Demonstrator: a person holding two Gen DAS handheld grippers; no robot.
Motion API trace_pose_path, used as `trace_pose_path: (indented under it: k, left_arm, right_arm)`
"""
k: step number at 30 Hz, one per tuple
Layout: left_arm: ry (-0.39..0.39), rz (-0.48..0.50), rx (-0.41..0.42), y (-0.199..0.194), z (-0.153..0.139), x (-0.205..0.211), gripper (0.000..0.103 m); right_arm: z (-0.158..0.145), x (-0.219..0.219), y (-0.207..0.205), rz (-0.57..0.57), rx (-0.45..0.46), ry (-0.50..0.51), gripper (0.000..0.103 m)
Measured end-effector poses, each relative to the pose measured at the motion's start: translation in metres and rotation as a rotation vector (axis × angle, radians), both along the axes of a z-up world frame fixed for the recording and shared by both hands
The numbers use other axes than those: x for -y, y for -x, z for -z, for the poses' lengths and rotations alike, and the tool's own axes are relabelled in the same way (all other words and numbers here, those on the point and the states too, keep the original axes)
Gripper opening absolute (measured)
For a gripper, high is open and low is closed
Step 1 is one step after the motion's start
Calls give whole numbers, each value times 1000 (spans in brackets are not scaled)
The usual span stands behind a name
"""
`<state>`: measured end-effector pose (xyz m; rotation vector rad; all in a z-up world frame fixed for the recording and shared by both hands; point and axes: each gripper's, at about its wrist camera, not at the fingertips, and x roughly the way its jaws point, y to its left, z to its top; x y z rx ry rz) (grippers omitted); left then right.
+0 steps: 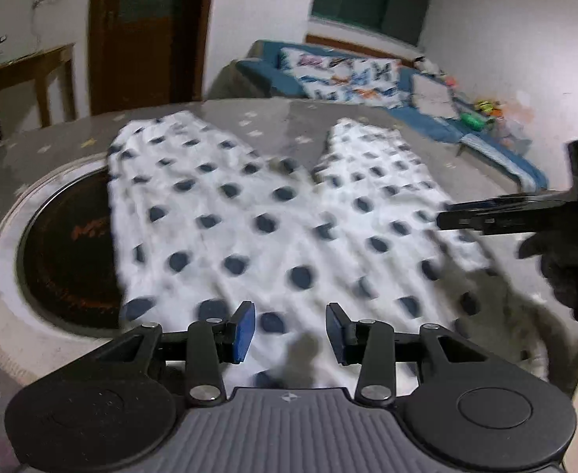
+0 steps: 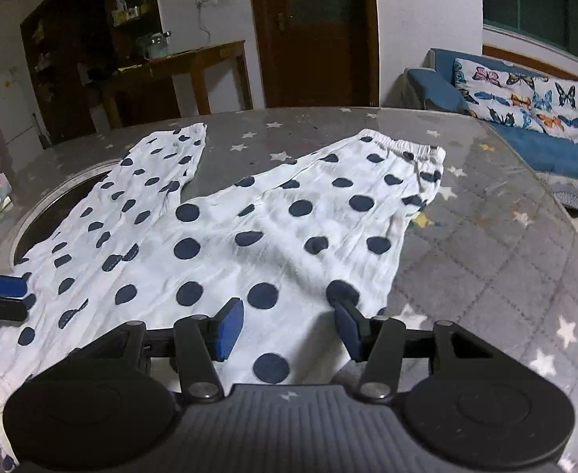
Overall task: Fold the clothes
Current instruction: 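Move both open grippers over the spread polka-dot pants legs, then press the elastic waistband flat with the open right gripper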
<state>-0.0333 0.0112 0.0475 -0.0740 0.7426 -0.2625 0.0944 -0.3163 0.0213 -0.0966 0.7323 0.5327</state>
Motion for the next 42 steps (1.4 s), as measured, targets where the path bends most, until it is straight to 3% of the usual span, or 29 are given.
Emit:
trace_pose_path:
  k: [12,17,25,35,42]
  left_arm:
    - [55,349,20,8,1,102,43]
    - [84,461,-49,9,18,128,43]
    - [149,481,-74,4,22,122,45]
    - [174,487,-86,1,23,119,45]
    - [187,487,-89,0,25,119,46]
  right_arm:
    - [-8,-27,-70,32,36,43,53]
    - [3,-35,-100,75,26,86,53]
    - [13,-39,-152,124,37,113,53]
    - [16,-44,-212,197,42,119,61]
    - [10,-42,-227,225,42,100,66]
